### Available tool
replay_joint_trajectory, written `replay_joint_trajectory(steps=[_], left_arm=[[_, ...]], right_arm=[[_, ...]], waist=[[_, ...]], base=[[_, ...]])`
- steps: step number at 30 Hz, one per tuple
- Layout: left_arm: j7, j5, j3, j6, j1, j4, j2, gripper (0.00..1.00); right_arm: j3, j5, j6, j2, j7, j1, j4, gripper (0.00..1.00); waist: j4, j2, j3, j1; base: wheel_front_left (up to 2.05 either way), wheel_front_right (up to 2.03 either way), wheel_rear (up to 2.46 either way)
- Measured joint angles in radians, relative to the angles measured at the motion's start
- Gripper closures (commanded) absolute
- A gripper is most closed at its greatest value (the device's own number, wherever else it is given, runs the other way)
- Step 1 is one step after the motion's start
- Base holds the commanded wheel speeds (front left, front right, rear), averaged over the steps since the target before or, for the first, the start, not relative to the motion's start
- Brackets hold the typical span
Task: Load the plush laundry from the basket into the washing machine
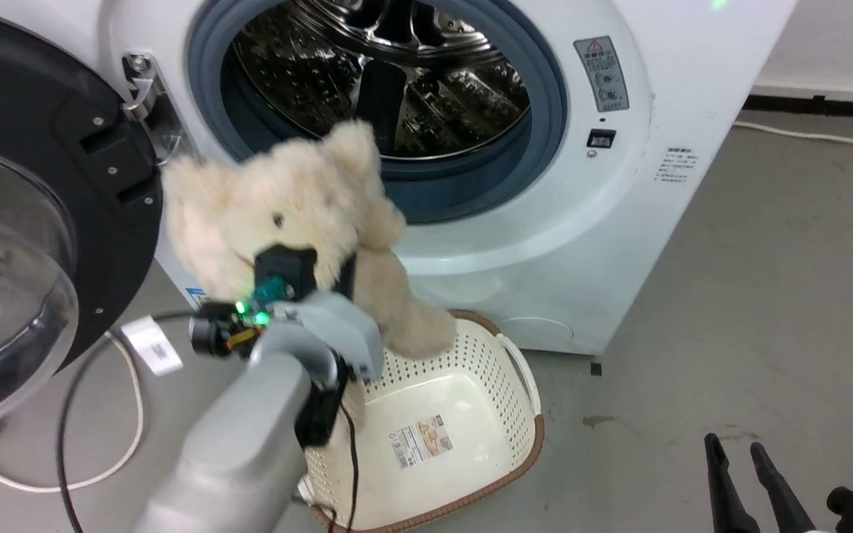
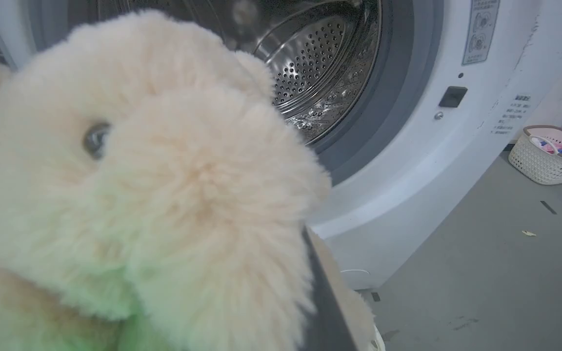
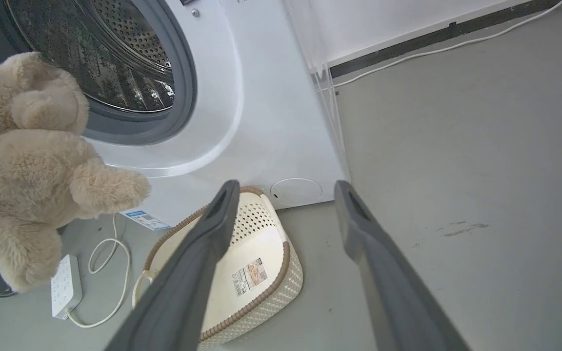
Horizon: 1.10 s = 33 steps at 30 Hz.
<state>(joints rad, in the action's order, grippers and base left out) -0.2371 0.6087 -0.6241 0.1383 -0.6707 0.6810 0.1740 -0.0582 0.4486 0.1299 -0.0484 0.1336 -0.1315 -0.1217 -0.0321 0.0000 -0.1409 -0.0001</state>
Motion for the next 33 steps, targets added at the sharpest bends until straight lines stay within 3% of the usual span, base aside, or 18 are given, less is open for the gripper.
replay_joint_trajectory(steps=[12, 23, 33], left_arm=[[0.008, -0.024, 0.021, -0.008, -0.23, 0.011, 0.024, 1.0], [-0.002, -0.06, 0.039, -0.027, -0.465, 0.087, 0.046, 1.0], [-0.01, -0.097, 0.072, -0.035, -0.701, 0.137, 0.121, 1.0]], right_arm=[[-0.014, -0.009, 0.0, 0.0, -0.012, 0.041, 0.038, 0.0], [0.005, -0.009, 0.0, 0.0, -0.004, 0.138, 0.048, 0.0], [0.037, 0.005, 0.0, 0.0, 0.038, 0.196, 0.034, 0.0]], waist=[[0.031, 0.0, -0.119, 0.0002], [0.102, 0.0, -0.301, 0.0003], [0.178, 0.0, -0.481, 0.0003]], base=[[0.0, 0.0, 0.0], [0.0, 0.0, 0.0], [0.0, 0.0, 0.0]])
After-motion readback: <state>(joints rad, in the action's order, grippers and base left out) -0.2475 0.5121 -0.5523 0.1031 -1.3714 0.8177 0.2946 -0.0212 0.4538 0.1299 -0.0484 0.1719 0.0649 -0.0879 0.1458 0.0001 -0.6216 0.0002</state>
